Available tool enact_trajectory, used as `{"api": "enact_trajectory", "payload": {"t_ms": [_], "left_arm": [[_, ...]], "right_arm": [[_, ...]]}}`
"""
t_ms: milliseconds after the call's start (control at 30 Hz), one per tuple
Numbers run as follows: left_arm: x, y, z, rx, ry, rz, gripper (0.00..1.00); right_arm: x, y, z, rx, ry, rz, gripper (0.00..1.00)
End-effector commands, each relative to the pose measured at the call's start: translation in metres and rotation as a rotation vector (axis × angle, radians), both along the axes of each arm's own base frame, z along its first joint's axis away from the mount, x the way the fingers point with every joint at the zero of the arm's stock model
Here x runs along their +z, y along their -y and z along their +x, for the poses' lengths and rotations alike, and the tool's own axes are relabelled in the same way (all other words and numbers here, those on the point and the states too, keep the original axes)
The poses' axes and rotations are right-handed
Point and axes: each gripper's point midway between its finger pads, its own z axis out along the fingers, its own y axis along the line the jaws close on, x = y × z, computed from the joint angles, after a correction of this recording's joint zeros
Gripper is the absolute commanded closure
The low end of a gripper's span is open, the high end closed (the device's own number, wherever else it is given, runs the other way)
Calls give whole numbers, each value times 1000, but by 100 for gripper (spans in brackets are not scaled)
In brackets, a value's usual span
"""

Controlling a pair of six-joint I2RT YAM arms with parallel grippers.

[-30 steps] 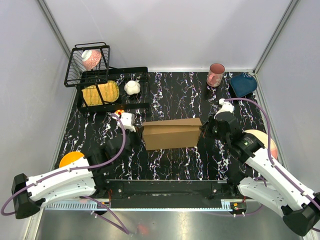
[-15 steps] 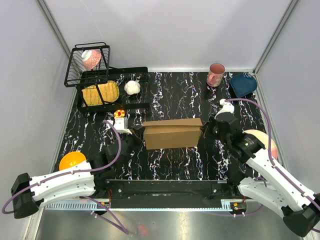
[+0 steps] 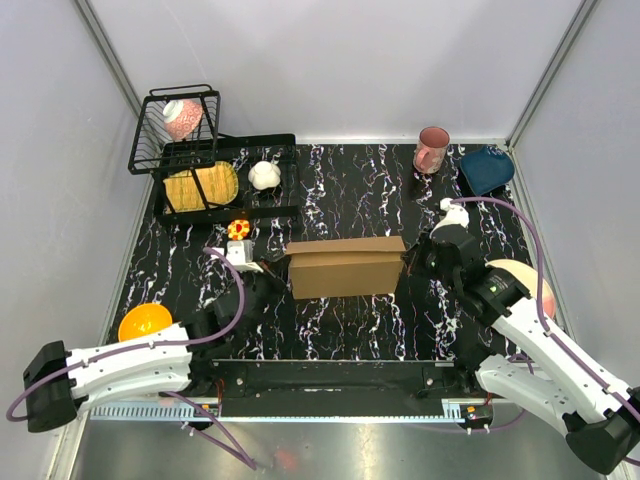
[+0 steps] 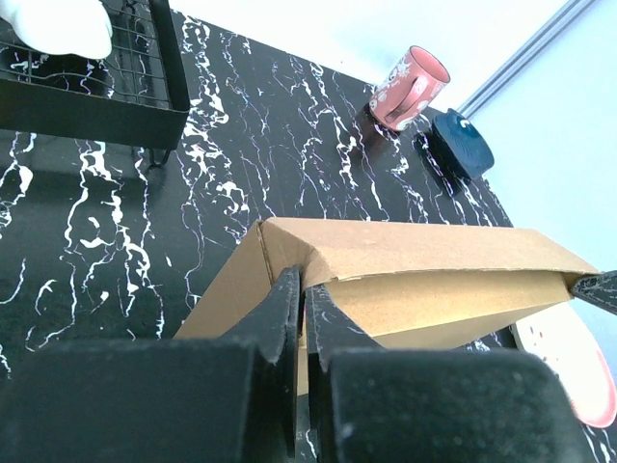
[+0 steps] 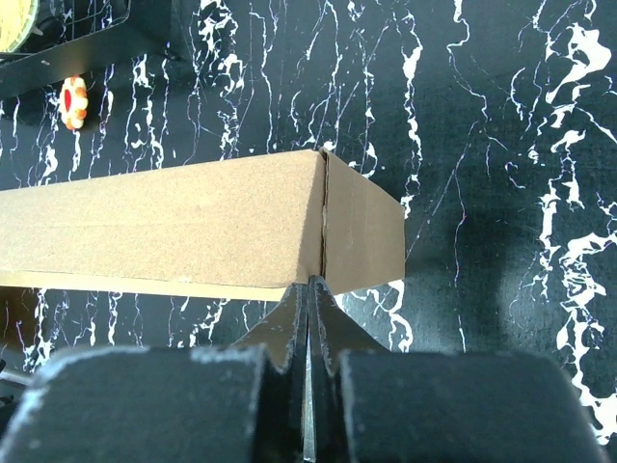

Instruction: Fold the paper box

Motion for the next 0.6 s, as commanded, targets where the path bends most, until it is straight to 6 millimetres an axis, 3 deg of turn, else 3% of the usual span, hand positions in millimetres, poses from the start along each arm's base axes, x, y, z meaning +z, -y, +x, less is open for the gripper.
{"api": "enact_trajectory", "payload": {"t_ms": [0, 300, 567], "left_arm": [[-134, -6, -45, -172, -281, 327, 100], [-155, -10, -45, -138, -332, 388, 100], [-186, -15, -49, -93, -411, 440, 100]], "right_arm": [[-47, 7, -32, 37, -196, -73, 100], [-37, 10, -33, 27, -181, -68, 100], [-29, 14, -34, 17, -169, -68, 100]]}}
